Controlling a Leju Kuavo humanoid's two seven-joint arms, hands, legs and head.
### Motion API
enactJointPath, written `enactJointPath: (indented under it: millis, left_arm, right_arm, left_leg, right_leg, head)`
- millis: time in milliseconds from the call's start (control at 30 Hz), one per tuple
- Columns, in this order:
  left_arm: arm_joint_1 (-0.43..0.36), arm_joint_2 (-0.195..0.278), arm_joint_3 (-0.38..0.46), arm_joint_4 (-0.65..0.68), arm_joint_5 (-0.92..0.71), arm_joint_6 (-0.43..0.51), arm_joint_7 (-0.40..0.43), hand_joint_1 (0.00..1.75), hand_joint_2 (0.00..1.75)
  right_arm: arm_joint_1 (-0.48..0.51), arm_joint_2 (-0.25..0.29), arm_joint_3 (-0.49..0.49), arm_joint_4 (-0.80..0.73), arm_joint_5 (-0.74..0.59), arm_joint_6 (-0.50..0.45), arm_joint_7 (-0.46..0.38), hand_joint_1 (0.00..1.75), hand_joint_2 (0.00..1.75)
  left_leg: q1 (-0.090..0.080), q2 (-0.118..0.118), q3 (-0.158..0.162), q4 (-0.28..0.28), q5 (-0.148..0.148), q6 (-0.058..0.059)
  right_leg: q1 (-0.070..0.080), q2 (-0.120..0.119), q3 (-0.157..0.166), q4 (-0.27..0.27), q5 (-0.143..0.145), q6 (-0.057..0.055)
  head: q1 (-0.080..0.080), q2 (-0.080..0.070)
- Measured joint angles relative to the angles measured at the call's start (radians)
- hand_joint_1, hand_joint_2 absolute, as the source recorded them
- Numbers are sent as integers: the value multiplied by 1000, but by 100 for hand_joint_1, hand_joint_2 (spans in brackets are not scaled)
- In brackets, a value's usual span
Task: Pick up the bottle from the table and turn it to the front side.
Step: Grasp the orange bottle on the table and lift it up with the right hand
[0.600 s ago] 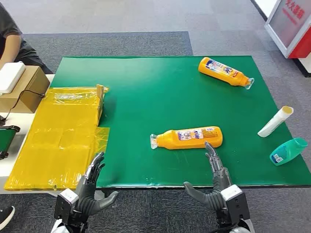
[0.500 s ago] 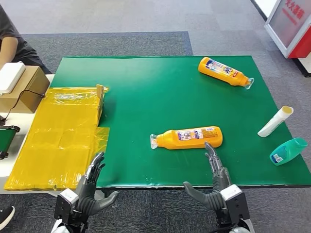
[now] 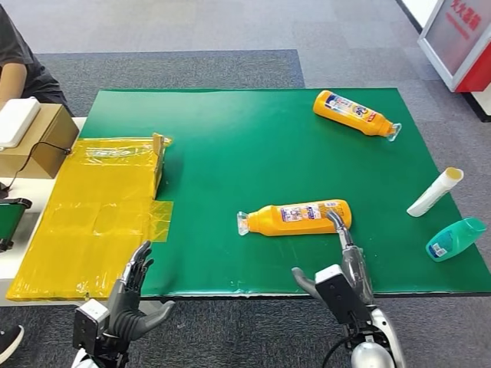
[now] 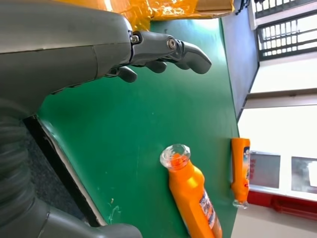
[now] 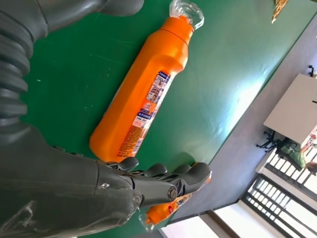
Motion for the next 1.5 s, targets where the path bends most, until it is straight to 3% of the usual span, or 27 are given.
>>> enactJointPath:
  millis: [133, 367, 567, 800, 1033, 1500]
  left_arm:
    - [0, -4, 8, 0, -4, 0, -7, 0, 175]
    - [-4, -5, 14, 26, -11, 3, -62, 0, 175]
    - [-37, 9, 13, 105, -13, 20, -125, 0, 175]
    - [-78, 26, -3, 203, -12, 37, -141, 0, 175]
    - [-96, 42, -32, 254, 14, 62, -141, 0, 175]
    - [-95, 62, -40, 285, 19, 72, -141, 0, 175]
  right_arm:
    - [-6, -9, 5, 0, 28, 0, 28, 0, 175]
    - [-108, -86, 12, 44, 166, 63, 208, 0, 175]
    - [-261, -193, 55, 224, 201, 150, 289, 0, 175]
    - [-438, -278, 132, 473, 230, 164, 339, 0, 175]
    - [-565, -302, 173, 646, 278, 142, 358, 0, 175]
    - [-577, -317, 203, 652, 325, 148, 371, 0, 175]
  left_leg:
    - [0, 0, 0, 0, 0, 0]
    - [0, 0, 0, 0, 0, 0]
    - [0, 0, 0, 0, 2, 1]
    - [0, 0, 0, 0, 3, 1]
    - [0, 0, 0, 0, 3, 2]
    - [0, 0, 0, 0, 3, 2]
  right_leg:
    - [0, 0, 0, 0, 0, 0]
    - [0, 0, 0, 0, 1, 1]
    - [0, 0, 0, 0, 2, 1]
    - [0, 0, 0, 0, 3, 1]
    - [0, 0, 1, 0, 3, 2]
    - [0, 0, 1, 0, 3, 2]
  head:
    - [0, 0]
    - [0, 0]
    - [0, 0]
    - [0, 0]
    - [0, 0]
    - [0, 0]
